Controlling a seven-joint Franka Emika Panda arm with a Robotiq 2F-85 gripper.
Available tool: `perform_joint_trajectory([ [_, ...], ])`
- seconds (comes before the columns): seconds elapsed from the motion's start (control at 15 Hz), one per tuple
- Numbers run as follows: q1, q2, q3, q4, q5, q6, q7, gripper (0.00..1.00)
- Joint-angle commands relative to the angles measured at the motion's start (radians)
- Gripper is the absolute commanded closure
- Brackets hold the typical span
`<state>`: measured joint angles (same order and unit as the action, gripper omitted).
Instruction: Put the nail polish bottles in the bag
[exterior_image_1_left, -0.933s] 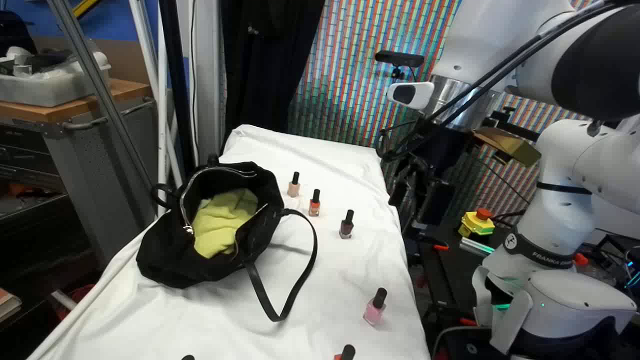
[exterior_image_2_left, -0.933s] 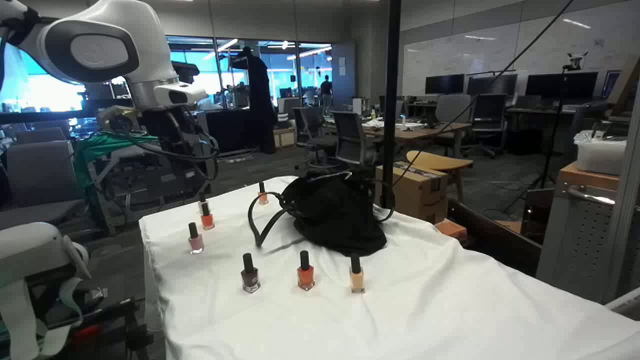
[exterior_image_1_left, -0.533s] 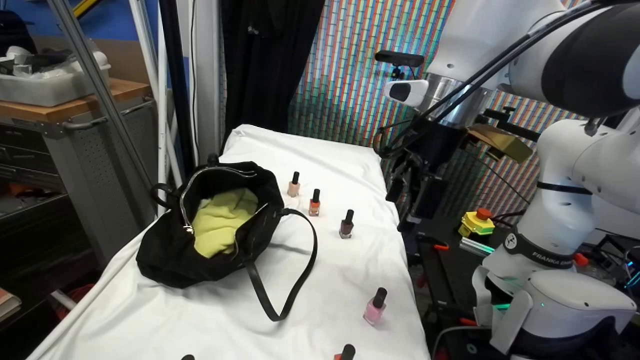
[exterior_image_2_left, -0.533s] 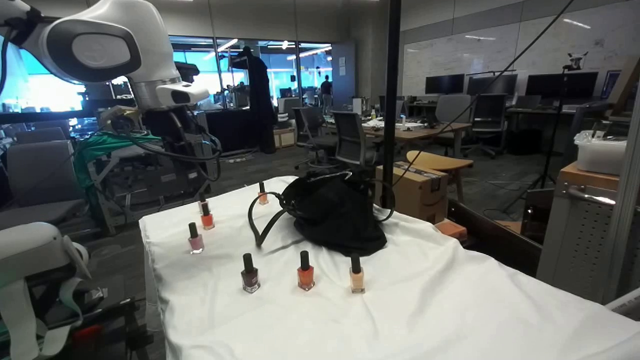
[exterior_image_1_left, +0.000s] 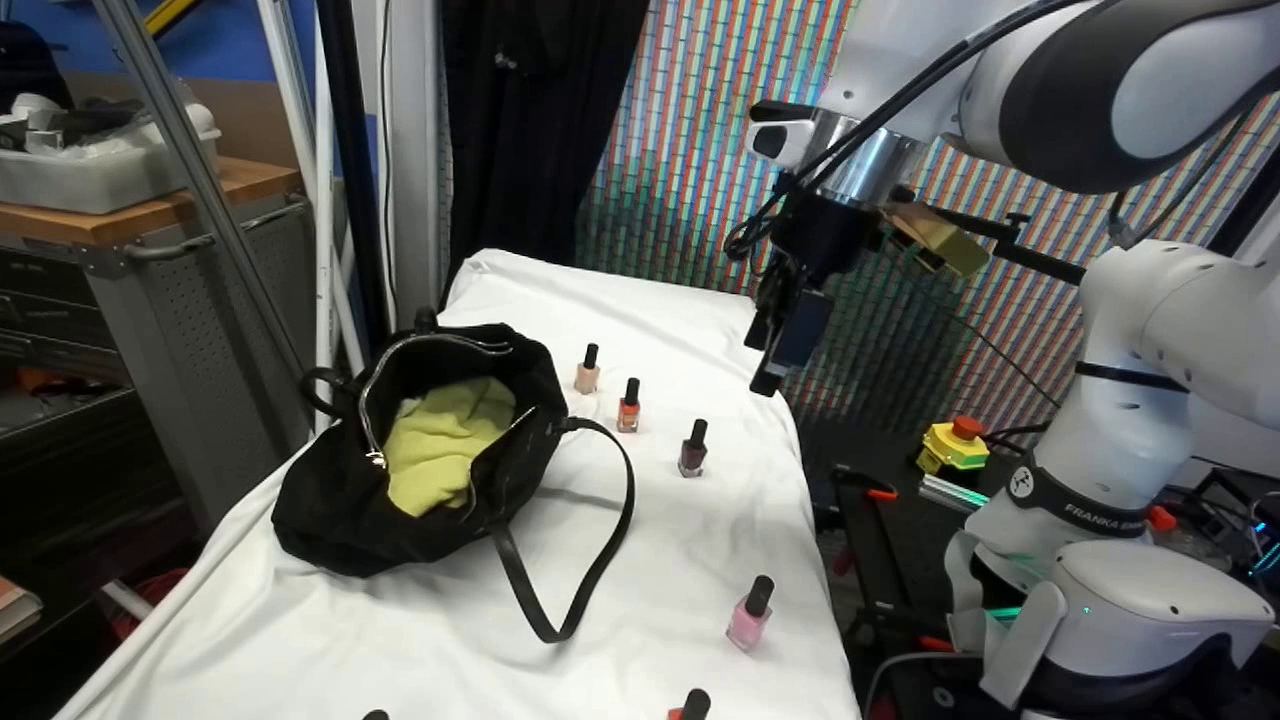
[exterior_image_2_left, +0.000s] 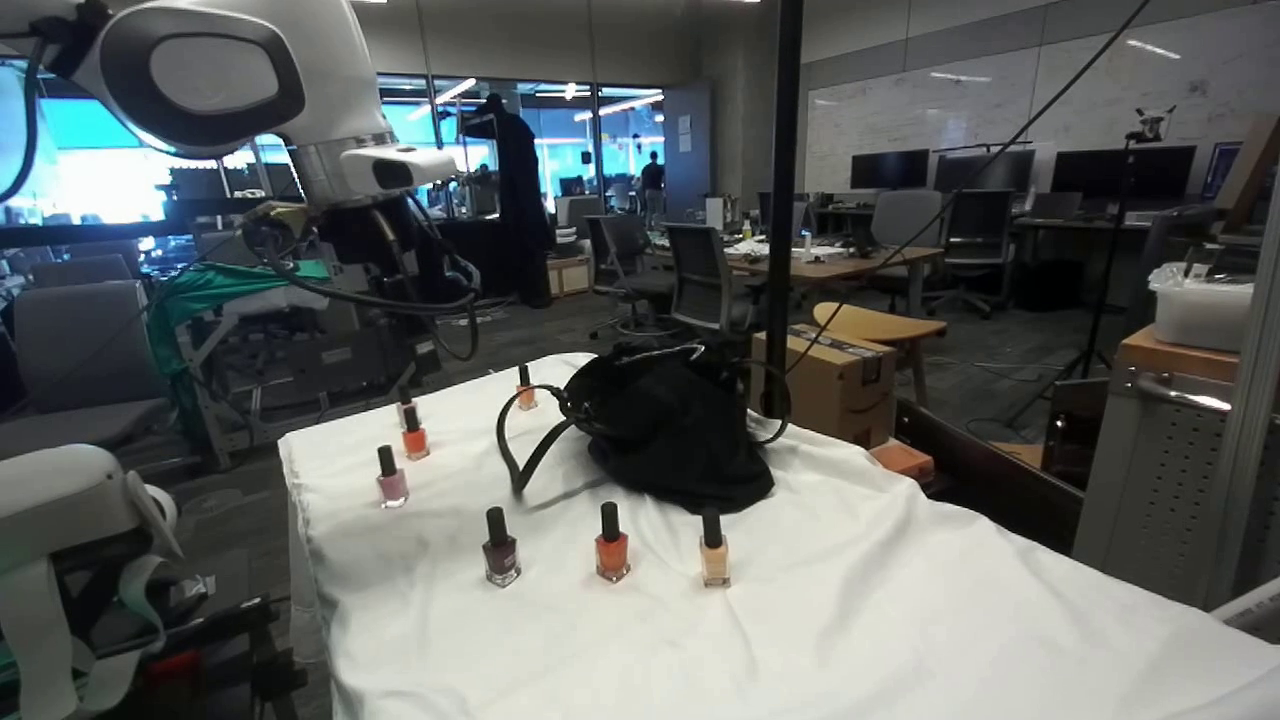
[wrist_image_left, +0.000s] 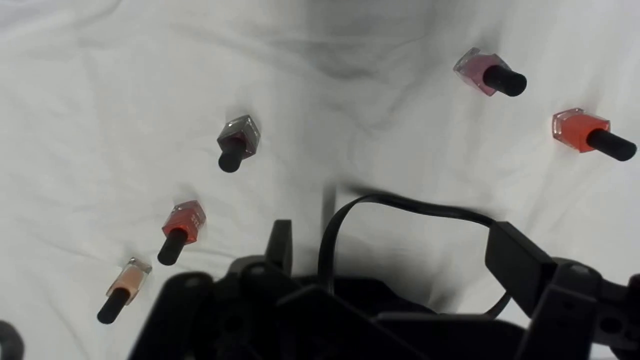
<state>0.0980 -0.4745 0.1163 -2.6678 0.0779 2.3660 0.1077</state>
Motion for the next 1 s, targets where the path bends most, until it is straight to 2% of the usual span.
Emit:
perform_joint_trajectory([
  [0.0,-0.032,-0.011,-0.003,0.016,-0.031,0.012,0.028,0.0],
  [0.4,-0.123,0.026,-0.018,0.029,-0.113,0.052,0.053,0.0],
  [0.47,-0.169,0.177,-0.064,0.097,-0.148,0.135,-0.002,0.0],
  [0.6,-0.215,0.243,-0.077,0.135,-0.2,0.196,0.023,0.0],
  [0.73,-0.248,0.361,-0.099,0.201,-0.247,0.273,0.036,0.0],
  [0.93,-0.243,0.518,-0.148,0.309,-0.234,0.337,0.005,0.0],
])
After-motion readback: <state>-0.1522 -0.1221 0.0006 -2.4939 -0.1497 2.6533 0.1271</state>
